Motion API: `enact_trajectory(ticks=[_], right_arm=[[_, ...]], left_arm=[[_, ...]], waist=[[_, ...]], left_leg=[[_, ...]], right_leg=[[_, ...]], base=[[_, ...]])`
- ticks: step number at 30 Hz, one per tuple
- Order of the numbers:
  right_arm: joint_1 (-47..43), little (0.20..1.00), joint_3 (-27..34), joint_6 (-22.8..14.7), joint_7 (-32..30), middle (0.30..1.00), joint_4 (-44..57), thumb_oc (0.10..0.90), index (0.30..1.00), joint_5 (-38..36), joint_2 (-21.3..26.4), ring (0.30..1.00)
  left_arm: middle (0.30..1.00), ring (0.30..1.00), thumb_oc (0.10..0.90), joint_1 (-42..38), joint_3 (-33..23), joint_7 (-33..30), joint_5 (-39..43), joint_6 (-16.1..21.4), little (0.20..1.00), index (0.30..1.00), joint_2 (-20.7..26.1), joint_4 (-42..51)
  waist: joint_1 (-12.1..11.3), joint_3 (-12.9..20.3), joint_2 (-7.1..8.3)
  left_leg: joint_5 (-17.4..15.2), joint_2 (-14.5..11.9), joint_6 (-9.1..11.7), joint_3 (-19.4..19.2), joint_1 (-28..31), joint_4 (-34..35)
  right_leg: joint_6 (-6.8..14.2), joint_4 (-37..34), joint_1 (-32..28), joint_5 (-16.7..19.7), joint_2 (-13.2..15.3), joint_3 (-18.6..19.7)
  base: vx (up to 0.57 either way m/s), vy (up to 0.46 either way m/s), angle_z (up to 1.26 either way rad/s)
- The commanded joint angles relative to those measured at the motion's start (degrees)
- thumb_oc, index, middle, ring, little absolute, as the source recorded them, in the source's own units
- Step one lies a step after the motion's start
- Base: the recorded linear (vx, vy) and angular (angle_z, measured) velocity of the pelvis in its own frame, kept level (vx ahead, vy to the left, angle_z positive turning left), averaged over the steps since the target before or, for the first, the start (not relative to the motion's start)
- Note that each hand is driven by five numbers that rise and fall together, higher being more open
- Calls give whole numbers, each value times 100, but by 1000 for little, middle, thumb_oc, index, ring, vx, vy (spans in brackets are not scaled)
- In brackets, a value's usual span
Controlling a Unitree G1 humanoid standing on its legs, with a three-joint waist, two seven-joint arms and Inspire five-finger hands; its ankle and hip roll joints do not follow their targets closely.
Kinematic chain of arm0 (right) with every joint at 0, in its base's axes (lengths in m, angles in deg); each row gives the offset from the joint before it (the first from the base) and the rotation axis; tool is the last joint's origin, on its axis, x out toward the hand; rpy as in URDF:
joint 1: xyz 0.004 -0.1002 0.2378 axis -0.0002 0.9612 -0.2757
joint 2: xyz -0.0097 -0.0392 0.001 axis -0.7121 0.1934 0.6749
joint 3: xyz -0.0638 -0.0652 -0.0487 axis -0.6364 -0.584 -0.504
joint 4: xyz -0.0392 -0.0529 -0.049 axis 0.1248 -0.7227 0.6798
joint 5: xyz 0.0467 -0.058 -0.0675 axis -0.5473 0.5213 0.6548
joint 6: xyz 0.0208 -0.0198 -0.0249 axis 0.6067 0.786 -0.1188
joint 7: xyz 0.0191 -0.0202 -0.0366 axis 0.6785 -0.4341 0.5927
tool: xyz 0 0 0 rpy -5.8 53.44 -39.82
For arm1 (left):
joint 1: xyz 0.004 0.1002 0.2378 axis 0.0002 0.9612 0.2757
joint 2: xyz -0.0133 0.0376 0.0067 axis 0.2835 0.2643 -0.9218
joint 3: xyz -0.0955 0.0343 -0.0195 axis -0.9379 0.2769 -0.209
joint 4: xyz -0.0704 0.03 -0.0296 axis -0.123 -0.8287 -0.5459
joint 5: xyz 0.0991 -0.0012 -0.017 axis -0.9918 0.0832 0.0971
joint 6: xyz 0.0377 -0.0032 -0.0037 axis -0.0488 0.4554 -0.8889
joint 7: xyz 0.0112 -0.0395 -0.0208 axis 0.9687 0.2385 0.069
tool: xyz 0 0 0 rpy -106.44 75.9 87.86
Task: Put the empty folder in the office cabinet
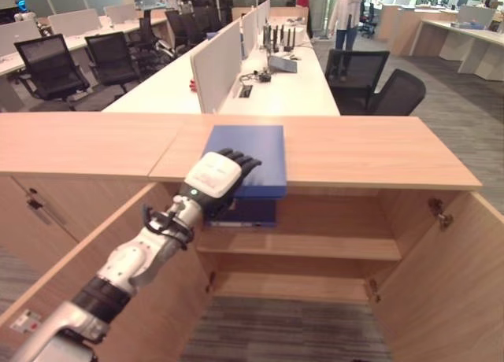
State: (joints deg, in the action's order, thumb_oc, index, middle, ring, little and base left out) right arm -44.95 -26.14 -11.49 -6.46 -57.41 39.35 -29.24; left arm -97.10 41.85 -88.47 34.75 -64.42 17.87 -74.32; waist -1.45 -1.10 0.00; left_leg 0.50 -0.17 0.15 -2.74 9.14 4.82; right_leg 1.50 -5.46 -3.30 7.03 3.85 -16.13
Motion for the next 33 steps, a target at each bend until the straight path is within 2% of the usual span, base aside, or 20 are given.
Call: enact_trajectory(ticks=[1,13,28,33], right_arm=[[-166,900,-295,-24,-146,900,-253,800,900,269,50,900],[-179,900,-276,-19,-187,900,-279,800,900,279,53,900],[-204,900,-340,-55,-258,900,-260,800,900,208,133,900],[-203,900,-357,-66,-250,900,-263,800,900,176,141,900]], left_arm=[[900,900,800,-1115,-547,-655,-184,-262,900,900,60,-2],[900,900,800,-1006,-521,-699,-452,-478,900,900,23,-419],[900,900,800,-2039,429,-793,-796,-1003,900,900,44,-2332],[900,900,800,-2190,572,-778,-830,-1063,900,900,19,-2710]], waist=[[23,-53,130],[50,-31,132],[184,-21,112],[217,-11,108]], left_leg=[[-724,112,83,175,351,18],[-728,123,68,152,362,18],[-713,136,72,53,361,18],[-708,137,71,37,359,18]], right_leg=[[536,46,-454,-509,159,-34],[530,46,-460,-507,153,-13],[543,46,-432,-495,144,50],[543,46,-429,-494,144,65]], base=[[0,0,0],[0,0,0],[-3,1,-1],[-6,0,-11]])
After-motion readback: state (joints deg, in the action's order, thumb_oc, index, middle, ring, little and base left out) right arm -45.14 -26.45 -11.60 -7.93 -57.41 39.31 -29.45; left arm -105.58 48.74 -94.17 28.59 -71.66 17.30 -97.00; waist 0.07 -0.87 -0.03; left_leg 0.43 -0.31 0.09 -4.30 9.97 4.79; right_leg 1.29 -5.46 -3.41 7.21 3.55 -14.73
